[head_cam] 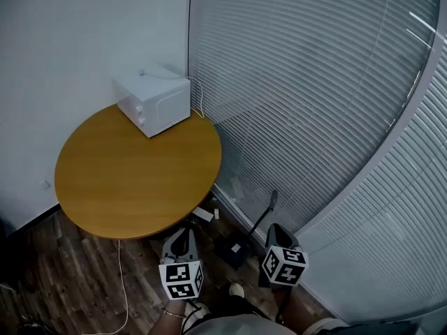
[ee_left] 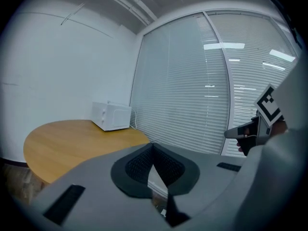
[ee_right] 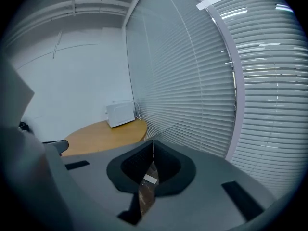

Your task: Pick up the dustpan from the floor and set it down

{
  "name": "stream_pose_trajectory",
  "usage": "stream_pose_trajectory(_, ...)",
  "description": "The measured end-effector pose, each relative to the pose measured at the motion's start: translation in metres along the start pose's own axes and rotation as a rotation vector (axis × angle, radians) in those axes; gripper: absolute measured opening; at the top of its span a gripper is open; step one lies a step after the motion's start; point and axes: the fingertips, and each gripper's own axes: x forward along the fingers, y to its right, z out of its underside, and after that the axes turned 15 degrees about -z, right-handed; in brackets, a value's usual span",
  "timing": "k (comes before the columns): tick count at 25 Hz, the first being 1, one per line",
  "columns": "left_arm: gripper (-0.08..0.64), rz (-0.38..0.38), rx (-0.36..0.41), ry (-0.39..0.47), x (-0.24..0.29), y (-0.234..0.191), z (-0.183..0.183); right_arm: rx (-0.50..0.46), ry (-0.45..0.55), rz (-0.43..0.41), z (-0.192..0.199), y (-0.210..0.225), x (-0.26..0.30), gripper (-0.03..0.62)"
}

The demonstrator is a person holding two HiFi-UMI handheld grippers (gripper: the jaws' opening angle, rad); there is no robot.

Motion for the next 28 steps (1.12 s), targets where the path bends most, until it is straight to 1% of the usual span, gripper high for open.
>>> stream_pose_trajectory(3, 0.017, 0.011, -0.006, -0.015, 0.004, 0.003, 0.004, 0.002, 0.001, 0.001, 0.000, -0.001, 0.003, 0.032)
stream_pose_trajectory(6, 0.017, 0.031, 0.010, -0.017, 0.009, 0.012, 0.007, 0.010, -0.008, 0.009, 0.006, 0.004, 0.007, 0.032)
stream_pose_trajectory(10, 0.017, 0.060, 0.031, -0.038, 0.018, 0.027, 0.011, 0.033, -0.023, 0.030, 0.012, 0.017, 0.006, 0.032)
stream_pose_trajectory(14, 0.017, 0.092, 0.053, -0.069, 0.025, 0.045, 0.023, 0.057, -0.038, 0.060, 0.021, 0.035, 0.004, 0.032)
stream_pose_trajectory(20, 0.017, 0.116, 0.092, -0.128, 0.042, 0.071, 0.053, 0.104, -0.074, 0.075, 0.045, 0.067, 0.016, 0.032)
stream_pose_trajectory(28, 0.017, 0.149, 0.144, -0.208, 0.068, 0.093, 0.110, 0.189, -0.137, 0.084, 0.108, 0.103, 0.040, 0.032)
